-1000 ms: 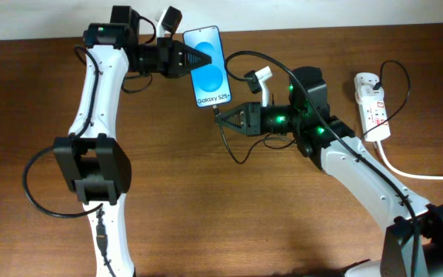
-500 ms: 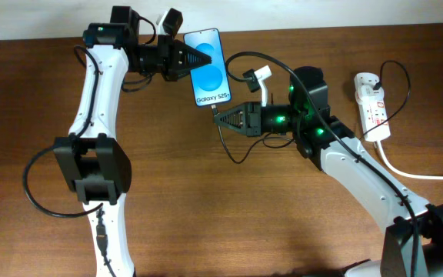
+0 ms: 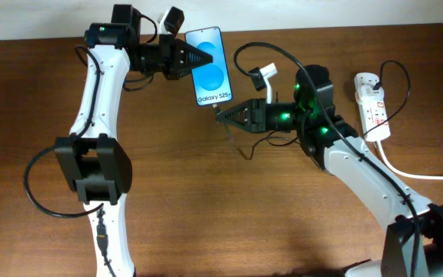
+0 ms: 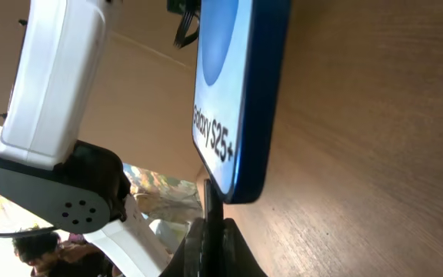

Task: Plug charger to phone and switch on socket
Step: 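Raise the phone with the left gripper, aligning its port above the plug, then push the plug up into the phone's port with the right gripper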

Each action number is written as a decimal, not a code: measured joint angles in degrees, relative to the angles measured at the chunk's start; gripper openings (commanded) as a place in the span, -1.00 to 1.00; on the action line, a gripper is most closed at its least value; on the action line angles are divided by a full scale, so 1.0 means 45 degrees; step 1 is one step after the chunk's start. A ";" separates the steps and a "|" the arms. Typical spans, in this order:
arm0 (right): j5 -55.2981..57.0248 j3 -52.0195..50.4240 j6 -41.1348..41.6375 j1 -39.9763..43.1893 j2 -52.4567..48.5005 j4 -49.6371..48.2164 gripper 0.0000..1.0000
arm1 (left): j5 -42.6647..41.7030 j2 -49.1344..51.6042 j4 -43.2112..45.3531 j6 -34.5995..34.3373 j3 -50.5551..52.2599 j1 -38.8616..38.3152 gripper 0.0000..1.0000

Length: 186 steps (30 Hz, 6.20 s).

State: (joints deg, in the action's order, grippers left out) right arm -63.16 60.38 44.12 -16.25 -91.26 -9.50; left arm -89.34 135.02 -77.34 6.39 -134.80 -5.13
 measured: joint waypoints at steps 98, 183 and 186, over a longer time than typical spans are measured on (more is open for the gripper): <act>0.5853 -0.3662 0.5591 -0.1506 0.1277 -0.6504 -0.92 | 0.0996 0.0000 0.4381 -0.6382 0.0005 0.0262 -1.00; 0.4935 -0.3662 0.6241 -0.1049 0.1195 -0.7281 -0.92 | 0.0816 0.0000 0.5022 -0.6577 0.0005 -0.0447 -1.00; 0.4911 -0.3662 0.6309 -0.1049 0.1195 -0.7490 -0.92 | 0.0670 0.0000 0.5032 -0.6577 0.0005 -0.0447 -1.00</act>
State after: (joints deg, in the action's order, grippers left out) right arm -41.06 43.90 72.51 -20.97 -85.89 -43.20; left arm -86.32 135.02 -54.70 -23.20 -134.78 -7.14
